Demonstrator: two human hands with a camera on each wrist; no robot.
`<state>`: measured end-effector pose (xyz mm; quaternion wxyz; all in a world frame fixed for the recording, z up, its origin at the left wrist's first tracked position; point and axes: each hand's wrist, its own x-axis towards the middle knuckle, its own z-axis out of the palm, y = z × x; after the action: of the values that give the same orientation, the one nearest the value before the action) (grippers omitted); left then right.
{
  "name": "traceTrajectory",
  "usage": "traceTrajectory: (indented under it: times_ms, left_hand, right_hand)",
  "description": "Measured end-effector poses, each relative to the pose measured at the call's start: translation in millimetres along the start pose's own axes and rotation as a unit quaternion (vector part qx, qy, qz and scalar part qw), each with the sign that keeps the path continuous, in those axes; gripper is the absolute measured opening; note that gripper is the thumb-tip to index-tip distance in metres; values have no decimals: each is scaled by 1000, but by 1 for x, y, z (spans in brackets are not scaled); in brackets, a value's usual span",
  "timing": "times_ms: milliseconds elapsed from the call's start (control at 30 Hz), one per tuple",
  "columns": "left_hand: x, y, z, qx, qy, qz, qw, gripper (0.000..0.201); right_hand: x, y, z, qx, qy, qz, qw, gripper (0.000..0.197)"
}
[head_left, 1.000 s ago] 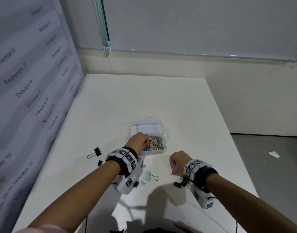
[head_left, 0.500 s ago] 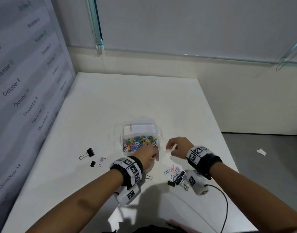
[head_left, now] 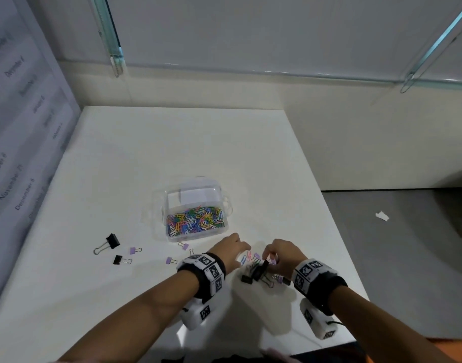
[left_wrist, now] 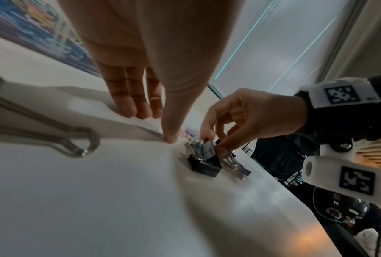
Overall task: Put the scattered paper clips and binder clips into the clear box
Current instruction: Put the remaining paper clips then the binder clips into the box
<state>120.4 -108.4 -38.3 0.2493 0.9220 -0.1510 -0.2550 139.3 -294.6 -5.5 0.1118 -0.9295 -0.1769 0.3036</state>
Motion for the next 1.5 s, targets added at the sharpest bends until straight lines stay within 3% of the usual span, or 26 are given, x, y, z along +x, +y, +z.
traceTrajectory:
  times_ms: [67, 167, 433, 667, 767, 933, 1067, 1267, 1400, 1500]
  left_hand:
    - [2, 0, 2, 1, 2, 5, 1000, 47]
    - [3, 1, 2, 7, 12, 7, 1000, 39]
    - [5, 9, 9, 43, 7, 11, 999, 33]
    - [1, 11, 6, 113, -6, 21, 993, 30]
    - [-1, 10, 4, 114, -12, 29, 993, 36]
    - [-4, 6, 1, 34, -59, 36, 997, 42]
    - [-8, 6, 7, -24, -44, 23, 998, 45]
    - [-6, 16, 15, -9, -8, 3, 1000, 35]
    - [-1, 25, 21, -13, 17, -10, 1000, 26]
    - [3, 29, 21, 2, 13, -29, 999, 22]
  right_hand:
    - [0, 1, 0, 2, -1, -3, 1000, 9]
    - [0, 9, -4, 51, 15, 27, 998, 31]
    - [12, 26, -35, 136, 114, 79, 981, 15]
    - [-5, 22, -2, 33, 32, 19, 999, 22]
    - [-4, 24, 12, 19, 42, 16, 999, 31]
    - [-5, 19, 17, 43, 64, 19, 997, 19]
    - [-11, 13, 20, 39, 59, 19, 997, 17]
    - [-12, 4, 17, 3, 11, 38, 999, 17]
    - [-9, 6, 27, -22, 4, 24, 999, 37]
    - [-11, 7, 28, -27, 10, 15, 999, 25]
